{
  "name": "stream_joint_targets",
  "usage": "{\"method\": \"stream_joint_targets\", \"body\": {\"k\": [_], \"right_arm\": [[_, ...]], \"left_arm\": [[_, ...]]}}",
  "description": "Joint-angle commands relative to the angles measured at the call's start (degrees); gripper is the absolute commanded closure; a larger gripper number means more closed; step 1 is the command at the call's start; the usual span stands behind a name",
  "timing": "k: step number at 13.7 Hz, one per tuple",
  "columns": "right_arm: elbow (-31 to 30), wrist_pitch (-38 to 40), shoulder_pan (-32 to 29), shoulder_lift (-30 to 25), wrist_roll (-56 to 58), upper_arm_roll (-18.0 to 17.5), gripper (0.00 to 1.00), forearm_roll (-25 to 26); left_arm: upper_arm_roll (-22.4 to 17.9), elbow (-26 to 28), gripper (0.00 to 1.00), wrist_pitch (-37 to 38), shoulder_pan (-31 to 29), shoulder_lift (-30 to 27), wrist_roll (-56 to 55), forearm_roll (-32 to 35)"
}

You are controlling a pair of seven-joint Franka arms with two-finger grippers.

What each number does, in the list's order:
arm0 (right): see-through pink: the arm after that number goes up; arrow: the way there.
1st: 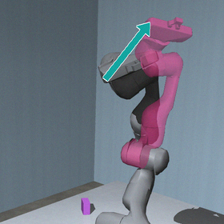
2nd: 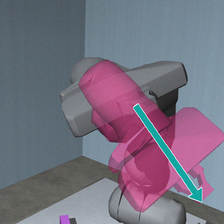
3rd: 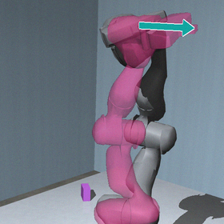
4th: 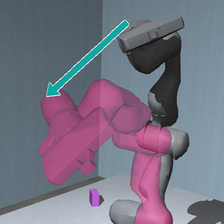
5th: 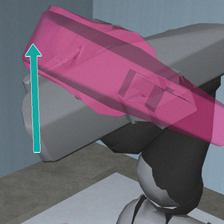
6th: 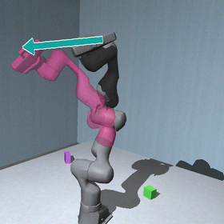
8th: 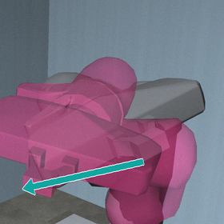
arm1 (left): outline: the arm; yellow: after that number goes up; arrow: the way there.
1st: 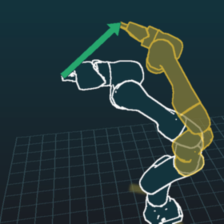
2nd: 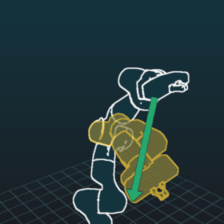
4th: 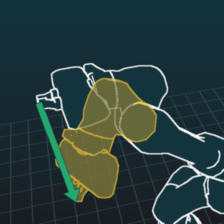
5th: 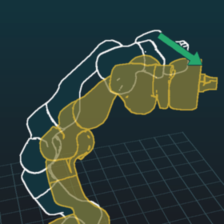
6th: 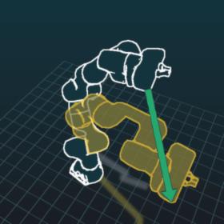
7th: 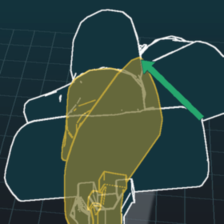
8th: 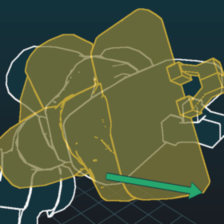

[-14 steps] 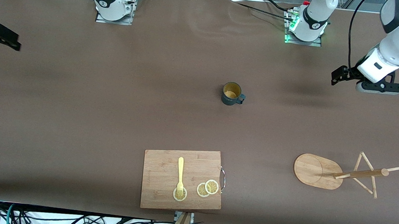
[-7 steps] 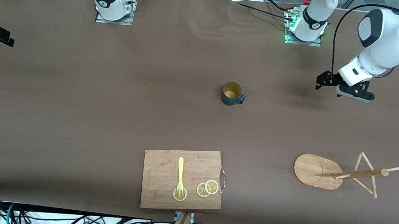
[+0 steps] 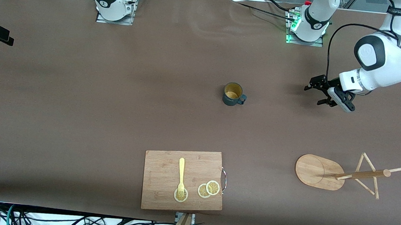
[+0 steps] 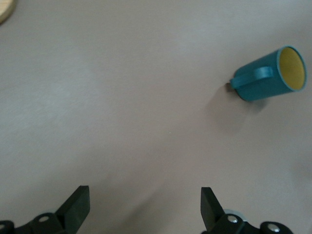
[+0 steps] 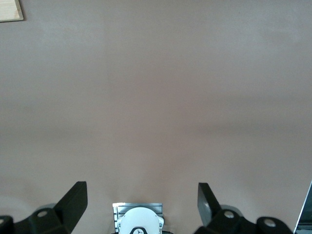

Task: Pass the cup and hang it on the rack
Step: 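Move the left gripper toward the teal mug handle, then close the left gripper on the teal mug handle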

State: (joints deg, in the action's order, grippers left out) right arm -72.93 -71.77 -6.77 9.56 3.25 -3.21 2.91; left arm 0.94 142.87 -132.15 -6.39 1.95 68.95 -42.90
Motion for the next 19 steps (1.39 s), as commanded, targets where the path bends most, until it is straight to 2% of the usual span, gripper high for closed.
{"method": "stream_joint_targets", "body": {"k": [1,6,10,13,15,19], "right_arm": [[-1.43,-0.65,-0.96,-1.21,1.06,-0.31,0.00,-0.62],[-1.43,-0.92,-0.70,-1.12,0.62,-0.39,0.00,-0.89],[-1.43,-0.92,-0.79,-1.12,1.32,-0.31,0.00,-0.71],[-1.43,-0.92,-0.44,-1.21,0.62,-0.57,0.00,-0.97],[-1.43,-0.92,-0.44,-1.12,0.97,-0.48,0.00,-0.97],[-1.43,-0.92,-0.44,-1.12,0.88,-0.48,0.00,-0.97]], "left_arm": [[0.55,-0.39,0.00,-0.31,-1.52,5.07,20.10,-9.53],[0.99,-0.66,0.00,4.43,-0.82,12.81,56.94,-30.10],[4.59,-2.06,0.00,8.30,-0.20,18.07,78.31,-42.14],[6.61,-5.39,0.00,13.48,1.73,24.93,87.38,-49.71],[9.42,-7.68,0.00,13.93,2.00,28.10,92.75,-55.42],[10.22,-13.91,0.00,15.25,5.24,33.02,94.09,-60.27]]}}
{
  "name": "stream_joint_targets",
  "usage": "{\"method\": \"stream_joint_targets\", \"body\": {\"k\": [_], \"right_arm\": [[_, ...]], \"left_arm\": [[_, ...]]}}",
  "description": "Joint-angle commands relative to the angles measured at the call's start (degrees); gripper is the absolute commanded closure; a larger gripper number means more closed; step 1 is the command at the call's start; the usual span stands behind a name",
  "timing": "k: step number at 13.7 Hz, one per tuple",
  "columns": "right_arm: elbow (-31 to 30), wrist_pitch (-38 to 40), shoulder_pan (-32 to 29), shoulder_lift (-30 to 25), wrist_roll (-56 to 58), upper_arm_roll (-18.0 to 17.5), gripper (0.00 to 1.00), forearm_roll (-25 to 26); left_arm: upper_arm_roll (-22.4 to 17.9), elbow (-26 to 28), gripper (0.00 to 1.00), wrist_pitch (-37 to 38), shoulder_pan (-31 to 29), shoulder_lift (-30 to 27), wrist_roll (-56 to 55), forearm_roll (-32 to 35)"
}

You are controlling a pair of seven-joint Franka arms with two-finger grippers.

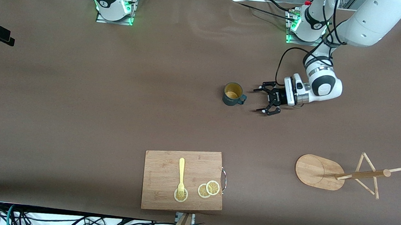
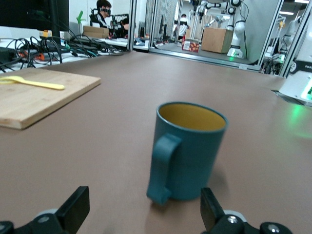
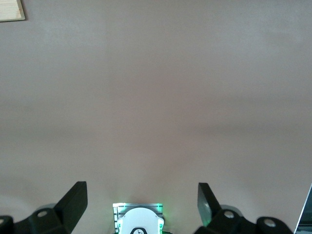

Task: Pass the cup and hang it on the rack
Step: 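Close the left gripper on the teal mug handle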

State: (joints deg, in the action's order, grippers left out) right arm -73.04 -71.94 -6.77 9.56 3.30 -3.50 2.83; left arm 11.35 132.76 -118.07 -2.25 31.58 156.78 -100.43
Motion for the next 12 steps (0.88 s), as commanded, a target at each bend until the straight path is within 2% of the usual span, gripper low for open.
{"method": "stream_joint_targets", "body": {"k": [1,10,11,12], "right_arm": [[-1.32,-0.74,-0.44,-1.12,1.00,-0.20,0.00,-0.90],[-1.32,-0.83,-0.44,-1.12,0.83,-0.20,0.00,-0.99],[-1.32,-0.83,-0.44,-1.12,0.74,-0.20,0.00,-0.99],[-1.32,-0.83,-0.44,-1.12,0.65,-0.20,0.00,-0.99]], "left_arm": [[-0.10,-4.95,0.00,1.17,1.81,4.45,6.34,-2.84],[0.60,-5.41,0.02,1.26,5.41,6.39,6.43,-2.75],[0.61,-5.23,0.30,1.35,5.42,6.31,6.87,-2.75],[0.61,-5.23,0.51,1.35,5.42,6.13,8.78,-2.66]]}}
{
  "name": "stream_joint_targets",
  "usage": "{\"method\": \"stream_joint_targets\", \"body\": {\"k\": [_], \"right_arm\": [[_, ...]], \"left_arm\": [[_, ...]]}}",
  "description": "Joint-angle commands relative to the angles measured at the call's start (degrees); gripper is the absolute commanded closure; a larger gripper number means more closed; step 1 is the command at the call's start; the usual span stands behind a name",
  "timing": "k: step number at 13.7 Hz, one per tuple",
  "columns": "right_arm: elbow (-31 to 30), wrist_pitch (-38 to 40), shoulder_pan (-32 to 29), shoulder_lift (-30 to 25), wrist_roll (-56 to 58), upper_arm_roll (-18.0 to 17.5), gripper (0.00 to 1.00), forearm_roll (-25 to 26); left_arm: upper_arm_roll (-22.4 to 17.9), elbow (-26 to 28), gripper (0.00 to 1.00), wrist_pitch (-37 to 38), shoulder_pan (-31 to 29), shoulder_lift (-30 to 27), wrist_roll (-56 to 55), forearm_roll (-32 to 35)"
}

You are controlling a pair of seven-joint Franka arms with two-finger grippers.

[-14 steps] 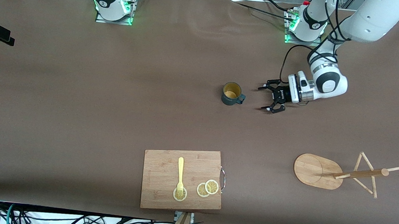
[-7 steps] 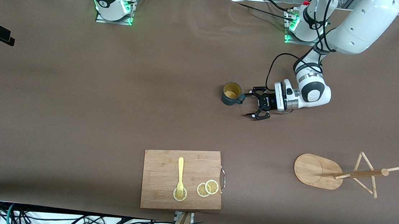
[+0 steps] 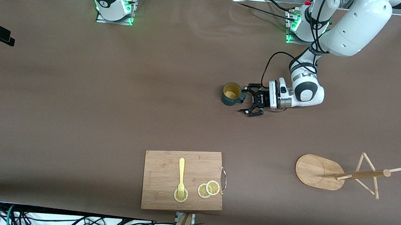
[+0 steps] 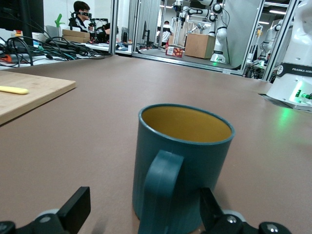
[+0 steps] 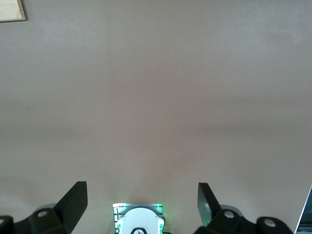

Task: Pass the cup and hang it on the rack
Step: 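Close the left gripper on the teal mug handle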

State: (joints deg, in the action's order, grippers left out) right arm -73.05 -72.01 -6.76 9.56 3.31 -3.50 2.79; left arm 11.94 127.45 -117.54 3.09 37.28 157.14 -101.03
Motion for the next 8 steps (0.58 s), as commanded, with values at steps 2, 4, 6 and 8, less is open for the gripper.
{"method": "stream_joint_targets", "body": {"k": [2,4,6,8], "right_arm": [[-1.30,-0.76,-0.44,-1.12,0.82,-0.19,0.00,-0.94],[-1.30,-0.76,-0.44,-1.12,1.00,-0.19,0.00,-0.86],[-1.30,-0.76,-0.71,-1.12,1.09,-0.11,0.00,-0.59],[-1.30,-0.85,-0.45,-1.12,0.74,-0.19,0.00,-0.50]], "left_arm": [[-0.08,0.17,0.95,0.73,-0.01,0.43,9.76,-1.72],[-0.08,0.34,1.00,0.73,-0.10,0.34,10.37,-1.45],[-0.08,0.34,1.00,0.73,-0.36,0.25,11.08,-1.45],[-0.08,1.22,1.00,0.82,-1.15,-0.80,11.08,-1.36]]}}
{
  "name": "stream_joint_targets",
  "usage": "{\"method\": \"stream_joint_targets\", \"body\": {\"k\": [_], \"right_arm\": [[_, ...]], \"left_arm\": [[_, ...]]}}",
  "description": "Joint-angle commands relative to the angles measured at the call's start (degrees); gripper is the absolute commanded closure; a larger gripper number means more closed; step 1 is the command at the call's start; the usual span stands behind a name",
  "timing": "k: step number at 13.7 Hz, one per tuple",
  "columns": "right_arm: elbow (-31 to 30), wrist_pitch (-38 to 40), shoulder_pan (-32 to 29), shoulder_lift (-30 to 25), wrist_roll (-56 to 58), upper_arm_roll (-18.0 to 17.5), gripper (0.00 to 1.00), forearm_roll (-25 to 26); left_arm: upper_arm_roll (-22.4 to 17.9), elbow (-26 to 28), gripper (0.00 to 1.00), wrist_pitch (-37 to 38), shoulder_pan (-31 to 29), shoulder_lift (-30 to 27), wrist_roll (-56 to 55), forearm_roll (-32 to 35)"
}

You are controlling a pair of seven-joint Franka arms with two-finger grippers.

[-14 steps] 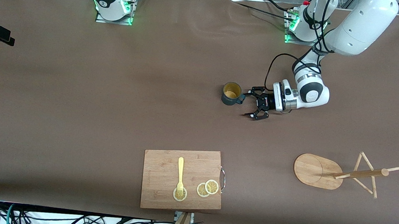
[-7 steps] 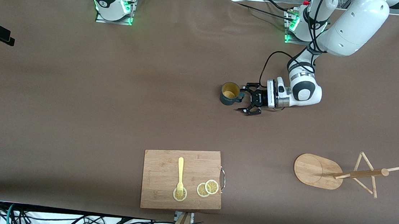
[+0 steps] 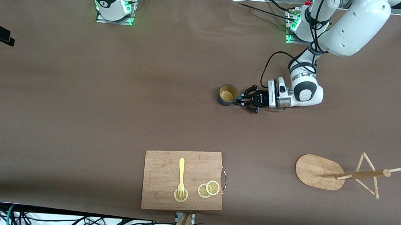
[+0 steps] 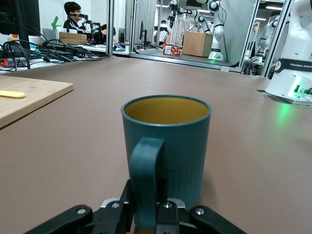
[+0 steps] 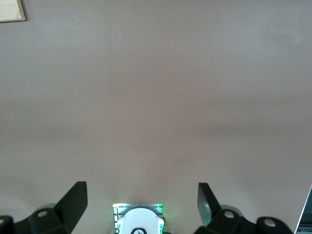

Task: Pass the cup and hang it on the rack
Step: 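Close the left gripper on the teal mug handle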

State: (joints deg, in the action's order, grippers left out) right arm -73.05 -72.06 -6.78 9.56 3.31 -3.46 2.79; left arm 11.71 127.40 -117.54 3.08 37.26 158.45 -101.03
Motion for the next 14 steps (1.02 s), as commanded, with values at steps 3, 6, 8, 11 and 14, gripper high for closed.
{"method": "stream_joint_targets", "body": {"k": [3,6,8,11,14], "right_arm": [[-1.30,-0.71,-0.43,-1.12,0.91,-0.32,0.00,-0.50],[-1.30,-0.71,-0.51,-1.12,1.00,-0.23,0.00,-0.42],[-1.30,-0.71,-0.69,-1.12,1.09,-0.14,0.00,-0.33],[-1.30,-0.71,-0.60,-1.12,1.00,-0.23,0.00,-0.33],[-1.30,-0.71,-0.51,-1.12,1.00,-0.23,0.00,-0.41]], "left_arm": [[0.15,4.08,1.00,0.83,-5.44,-5.60,5.57,-1.36],[0.15,5.40,1.00,0.83,-11.84,-11.66,-9.15,5.80],[0.15,5.23,1.00,1.43,-18.16,-16.58,-22.94,14.94],[-0.20,5.23,1.00,7.66,-26.52,-19.67,-38.80,22.88],[-0.29,4.62,1.00,15.37,-35.38,-19.86,-48.70,23.07]]}}
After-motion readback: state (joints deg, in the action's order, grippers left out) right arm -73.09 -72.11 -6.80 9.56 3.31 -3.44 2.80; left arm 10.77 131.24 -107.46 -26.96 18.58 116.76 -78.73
